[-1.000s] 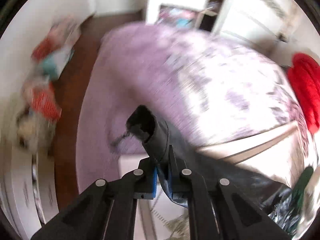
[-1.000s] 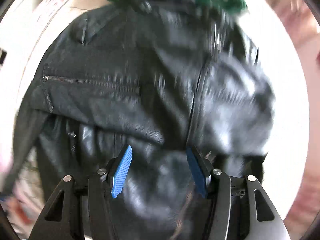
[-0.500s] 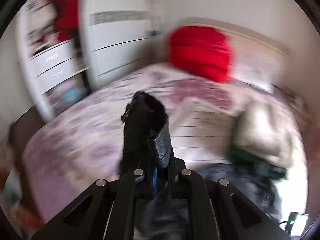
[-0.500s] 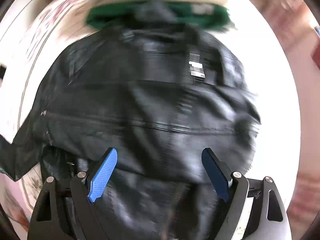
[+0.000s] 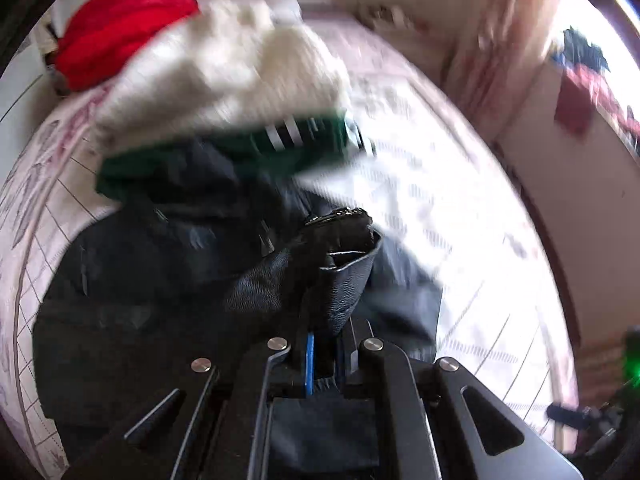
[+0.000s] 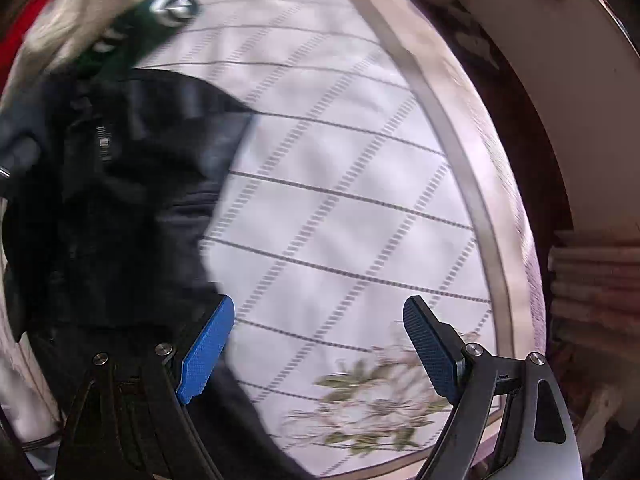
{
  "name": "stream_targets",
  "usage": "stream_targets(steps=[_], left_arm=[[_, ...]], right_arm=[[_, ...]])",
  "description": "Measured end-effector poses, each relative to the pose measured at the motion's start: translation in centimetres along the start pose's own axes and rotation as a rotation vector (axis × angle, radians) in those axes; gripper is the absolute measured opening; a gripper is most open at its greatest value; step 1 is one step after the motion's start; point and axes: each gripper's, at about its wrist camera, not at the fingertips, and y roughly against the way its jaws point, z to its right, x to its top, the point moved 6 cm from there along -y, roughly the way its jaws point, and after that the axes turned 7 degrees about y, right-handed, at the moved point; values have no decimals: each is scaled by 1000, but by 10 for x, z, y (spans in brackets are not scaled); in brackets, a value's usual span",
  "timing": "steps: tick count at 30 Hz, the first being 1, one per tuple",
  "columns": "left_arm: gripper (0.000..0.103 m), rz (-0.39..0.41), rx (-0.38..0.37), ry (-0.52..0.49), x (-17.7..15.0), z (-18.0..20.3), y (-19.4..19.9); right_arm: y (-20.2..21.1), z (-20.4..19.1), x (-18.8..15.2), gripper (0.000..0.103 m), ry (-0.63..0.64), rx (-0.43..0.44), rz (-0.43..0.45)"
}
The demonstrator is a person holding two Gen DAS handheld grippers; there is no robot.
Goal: Fold large clothes
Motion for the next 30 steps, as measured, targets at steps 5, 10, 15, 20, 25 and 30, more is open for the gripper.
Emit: stream_targets(steps=[5,10,15,20,25,30], left_arm=[[45,-68,-71,65,-7,-11,13],[96,-51,-85,214,-10,-53,62],[96,-28,70,444,-32,-151,103],[96,-69,312,633,-67,-261,95],[96,-95,422,742,-85,-322,80],[96,-111,418,724,-82,-330,73]], right_arm=[[-11,32,8,88,-79,120,-20],[1,42,17,88,-177,294,-24],[39,5,25,88,-193,416,-6],[30,-46,71,88,-104,421,49],[-17,-93,112,85,24,333,-2],[20,-113,114,29,142,181,148]])
